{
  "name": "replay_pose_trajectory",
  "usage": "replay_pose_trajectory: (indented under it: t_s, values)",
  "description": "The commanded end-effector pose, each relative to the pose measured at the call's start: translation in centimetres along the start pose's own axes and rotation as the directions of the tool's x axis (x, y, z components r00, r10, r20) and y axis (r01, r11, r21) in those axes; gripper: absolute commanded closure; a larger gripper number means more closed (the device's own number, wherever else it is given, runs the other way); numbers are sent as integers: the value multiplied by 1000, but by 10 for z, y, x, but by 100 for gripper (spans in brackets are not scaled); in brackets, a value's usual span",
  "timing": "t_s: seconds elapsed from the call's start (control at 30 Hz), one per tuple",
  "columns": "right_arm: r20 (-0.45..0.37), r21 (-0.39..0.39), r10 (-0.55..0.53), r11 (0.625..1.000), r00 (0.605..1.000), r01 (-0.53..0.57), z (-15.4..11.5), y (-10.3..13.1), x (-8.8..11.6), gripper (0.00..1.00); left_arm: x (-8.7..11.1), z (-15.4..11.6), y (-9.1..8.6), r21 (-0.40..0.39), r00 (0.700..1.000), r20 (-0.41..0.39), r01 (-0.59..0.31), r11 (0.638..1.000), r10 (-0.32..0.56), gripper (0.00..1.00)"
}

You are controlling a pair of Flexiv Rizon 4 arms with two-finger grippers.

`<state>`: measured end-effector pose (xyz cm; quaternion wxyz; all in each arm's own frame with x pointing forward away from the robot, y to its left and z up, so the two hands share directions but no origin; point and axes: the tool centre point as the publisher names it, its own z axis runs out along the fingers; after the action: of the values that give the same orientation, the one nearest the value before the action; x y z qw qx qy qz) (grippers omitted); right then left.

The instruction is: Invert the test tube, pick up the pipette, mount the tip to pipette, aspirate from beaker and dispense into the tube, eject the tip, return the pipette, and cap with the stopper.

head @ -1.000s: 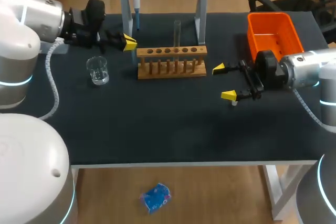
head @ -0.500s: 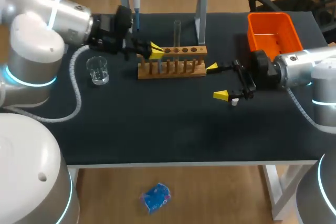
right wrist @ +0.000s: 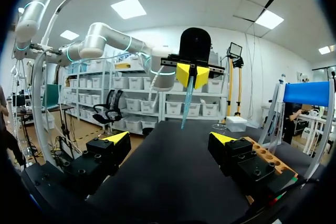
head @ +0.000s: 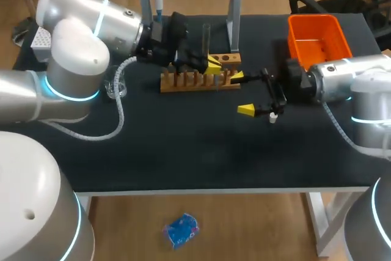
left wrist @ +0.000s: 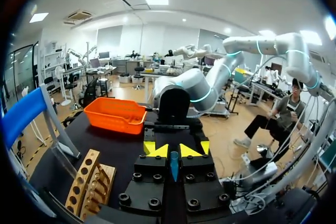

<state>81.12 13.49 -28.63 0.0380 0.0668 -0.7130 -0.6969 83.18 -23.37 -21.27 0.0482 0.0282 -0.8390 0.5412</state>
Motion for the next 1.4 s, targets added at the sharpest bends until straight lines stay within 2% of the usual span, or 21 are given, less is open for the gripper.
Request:
replay_pose_trajectory:
  t_s: [0.03,0.23,0.43,0.7,1.03,1.2,1.23,1.3,1.37,1.4]
  values:
    - [5,3,-1,1000,1000,1,0,1,2,0,0,5,1,3,1000,2,-1,1000,1,100]
    - [5,3,-1,1000,1000,1,0,1,2,0,0,5,1,3,1000,2,-1,1000,1,100]
    - [-7,18,-13,1000,1000,13,12,5,-8,0,-4,9,7,-5,999,32,-14,1000,14,100]
    - [-2,-4,-23,1000,1000,23,23,9,-22,0,-5,11,16,1,999,44,-3,1000,2,100]
    - [1,-29,-20,999,1000,20,35,12,-26,0,-7,12,17,-22,998,64,-10,1000,11,100]
    - [-1,-29,-14,999,1000,14,38,13,-30,10,-6,15,16,-45,998,61,-17,999,20,100]
    - [1,-29,-13,999,1000,13,39,13,-30,24,-6,16,15,-50,998,59,-17,999,20,100]
    - [2,-28,-10,1000,1000,10,40,13,-32,32,-6,17,15,-53,998,59,-18,998,21,100]
    - [2,-27,-5,1000,1000,5,41,13,-33,48,-6,18,16,-59,998,58,-17,998,21,100]
    - [1,-27,-3,1000,1000,3,42,13,-33,51,-5,19,16,-65,998,59,-17,998,20,100]
